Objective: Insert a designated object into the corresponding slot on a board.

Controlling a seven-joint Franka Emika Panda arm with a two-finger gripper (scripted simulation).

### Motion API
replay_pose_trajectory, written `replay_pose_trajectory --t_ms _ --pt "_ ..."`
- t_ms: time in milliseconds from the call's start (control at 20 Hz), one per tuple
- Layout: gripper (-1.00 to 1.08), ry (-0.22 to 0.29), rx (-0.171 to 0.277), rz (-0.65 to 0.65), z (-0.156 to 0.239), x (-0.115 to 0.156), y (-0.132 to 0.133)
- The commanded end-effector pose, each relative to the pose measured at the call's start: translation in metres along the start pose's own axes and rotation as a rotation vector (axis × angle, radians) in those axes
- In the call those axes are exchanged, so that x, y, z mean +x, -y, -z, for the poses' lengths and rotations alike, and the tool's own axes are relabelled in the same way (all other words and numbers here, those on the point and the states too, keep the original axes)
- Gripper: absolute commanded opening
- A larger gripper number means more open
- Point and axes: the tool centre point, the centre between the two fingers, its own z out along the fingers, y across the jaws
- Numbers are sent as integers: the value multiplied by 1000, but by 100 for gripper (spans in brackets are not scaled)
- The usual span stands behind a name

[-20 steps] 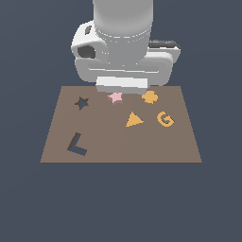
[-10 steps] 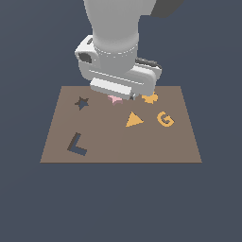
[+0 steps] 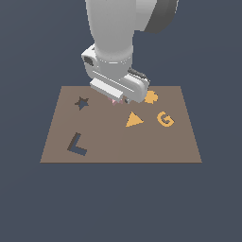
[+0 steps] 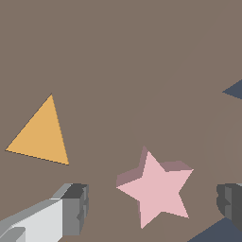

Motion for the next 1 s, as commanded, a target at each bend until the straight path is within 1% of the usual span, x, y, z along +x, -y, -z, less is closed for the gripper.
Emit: replay_pose_trajectory --t_ms 0,300,550,950 --pt "100 -4 -1 -39 -6 -3 -3" --pt "100 -6 -1 -84 -14 -6 -5" --pt "100 -6 -2 -82 -16 -7 -5" --pt "100 -6 -1 -87 -35 -7 -5"
